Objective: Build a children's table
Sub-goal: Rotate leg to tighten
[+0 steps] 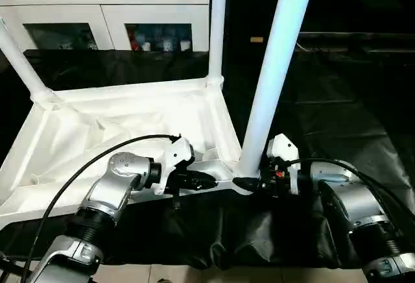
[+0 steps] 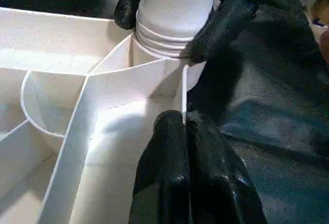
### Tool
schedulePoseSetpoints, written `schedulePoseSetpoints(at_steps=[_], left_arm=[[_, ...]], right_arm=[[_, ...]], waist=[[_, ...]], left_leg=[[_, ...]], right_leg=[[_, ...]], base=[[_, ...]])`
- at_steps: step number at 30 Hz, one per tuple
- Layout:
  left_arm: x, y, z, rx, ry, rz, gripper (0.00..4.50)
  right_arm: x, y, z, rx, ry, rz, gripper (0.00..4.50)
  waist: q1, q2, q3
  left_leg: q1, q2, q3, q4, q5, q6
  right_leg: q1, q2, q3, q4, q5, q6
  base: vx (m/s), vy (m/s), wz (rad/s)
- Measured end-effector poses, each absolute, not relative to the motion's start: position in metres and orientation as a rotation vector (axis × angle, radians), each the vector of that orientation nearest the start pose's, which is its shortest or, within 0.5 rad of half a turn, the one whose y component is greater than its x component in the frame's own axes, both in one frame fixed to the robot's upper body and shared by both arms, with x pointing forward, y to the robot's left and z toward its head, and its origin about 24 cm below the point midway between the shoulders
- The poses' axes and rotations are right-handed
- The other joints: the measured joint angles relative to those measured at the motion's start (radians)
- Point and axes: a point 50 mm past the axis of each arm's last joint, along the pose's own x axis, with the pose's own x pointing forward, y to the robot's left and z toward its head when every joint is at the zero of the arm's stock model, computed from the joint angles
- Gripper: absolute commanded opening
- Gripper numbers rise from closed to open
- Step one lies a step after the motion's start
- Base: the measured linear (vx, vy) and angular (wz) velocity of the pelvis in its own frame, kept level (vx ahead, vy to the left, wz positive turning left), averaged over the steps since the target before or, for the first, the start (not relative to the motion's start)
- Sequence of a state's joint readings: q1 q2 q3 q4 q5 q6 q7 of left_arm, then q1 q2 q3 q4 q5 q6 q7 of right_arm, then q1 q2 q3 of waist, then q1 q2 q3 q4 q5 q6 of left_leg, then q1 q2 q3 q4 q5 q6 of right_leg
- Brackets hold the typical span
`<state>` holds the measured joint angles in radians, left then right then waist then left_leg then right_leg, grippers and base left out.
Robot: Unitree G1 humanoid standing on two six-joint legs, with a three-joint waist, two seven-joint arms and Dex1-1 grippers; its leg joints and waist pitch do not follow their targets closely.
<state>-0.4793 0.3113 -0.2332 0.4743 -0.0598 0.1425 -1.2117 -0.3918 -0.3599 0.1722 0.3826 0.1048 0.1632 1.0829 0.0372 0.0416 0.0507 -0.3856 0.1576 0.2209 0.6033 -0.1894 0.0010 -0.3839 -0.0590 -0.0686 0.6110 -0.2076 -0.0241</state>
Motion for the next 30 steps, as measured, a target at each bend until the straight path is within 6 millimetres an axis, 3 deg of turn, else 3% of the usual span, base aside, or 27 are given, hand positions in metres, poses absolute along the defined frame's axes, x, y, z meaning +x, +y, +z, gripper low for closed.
schedulePoseSetpoints(at_steps=[9, 13, 15, 24, 28, 30], left_arm=[[0.321, 0.092, 0.041, 0.238, 0.327, -1.04, 0.0], [0.326, 0.082, 0.041, 0.236, 0.317, -0.968, 0.0], [0.326, 0.078, 0.041, 0.242, 0.312, -0.954, 0.0], [0.325, 0.085, 0.042, 0.241, 0.311, -0.98, 0.0], [0.318, 0.097, 0.043, 0.23, 0.314, -1.061, 0.0], [0.313, 0.103, 0.044, 0.239, 0.318, -1.128, 0.0]], right_arm=[[0.329, -0.12, 0.033, -0.071, 0.294, 0.639, 2.73], [0.339, -0.113, 0.033, -0.065, 0.286, 0.523, 2.73], [0.341, -0.11, 0.033, -0.047, 0.272, 0.492, 3.28], [0.34, -0.109, 0.034, -0.006, 0.252, 0.575, 4.09], [0.332, -0.117, 0.037, -0.098, 0.259, 0.754, 4.28], [0.322, -0.125, 0.038, -0.144, 0.268, 0.868, 4.28]], waist=[[-0.03, -0.001, -0.001], [-0.034, -0.001, -0.001], [-0.033, -0.001, -0.001], [-0.036, 0.002, 0.0], [-0.033, 0.006, 0.001], [-0.023, 0.006, 0.002]], left_leg=[[0.002, 0.0, 0.0, 0.001, 0.0, -0.001], [0.002, -0.001, 0.0, 0.001, 0.0, -0.001], [0.002, 0.0, 0.0, 0.001, 0.0, -0.001], [0.001, 0.0, 0.0, 0.0, 0.0, 0.0], [0.001, 0.0, 0.0, -0.001, 0.0, 0.0], [0.0, 0.001, 0.0, -0.001, 0.0, 0.0]], right_leg=[[0.001, 0.0, 0.001, 0.0, 0.001, -0.001], [0.001, 0.0, 0.001, 0.0, 0.001, -0.002], [0.001, 0.0, 0.001, 0.0, 0.001, -0.001], [0.0, 0.0, 0.001, 0.0, 0.001, -0.001], [-0.001, 0.0, -0.001, 0.0, 0.001, -0.001], [-0.001, 0.0, -0.001, 0.0, 0.001, 0.0]], base=[[0.0, 0.0, 0.0], [0.0, 0.0, 0.0], [0.0, 0.0, 0.0], [0.0, 0.0, 0.0], [0.0, 0.0, 0.0], [0.0, 0.0, 0.0]])
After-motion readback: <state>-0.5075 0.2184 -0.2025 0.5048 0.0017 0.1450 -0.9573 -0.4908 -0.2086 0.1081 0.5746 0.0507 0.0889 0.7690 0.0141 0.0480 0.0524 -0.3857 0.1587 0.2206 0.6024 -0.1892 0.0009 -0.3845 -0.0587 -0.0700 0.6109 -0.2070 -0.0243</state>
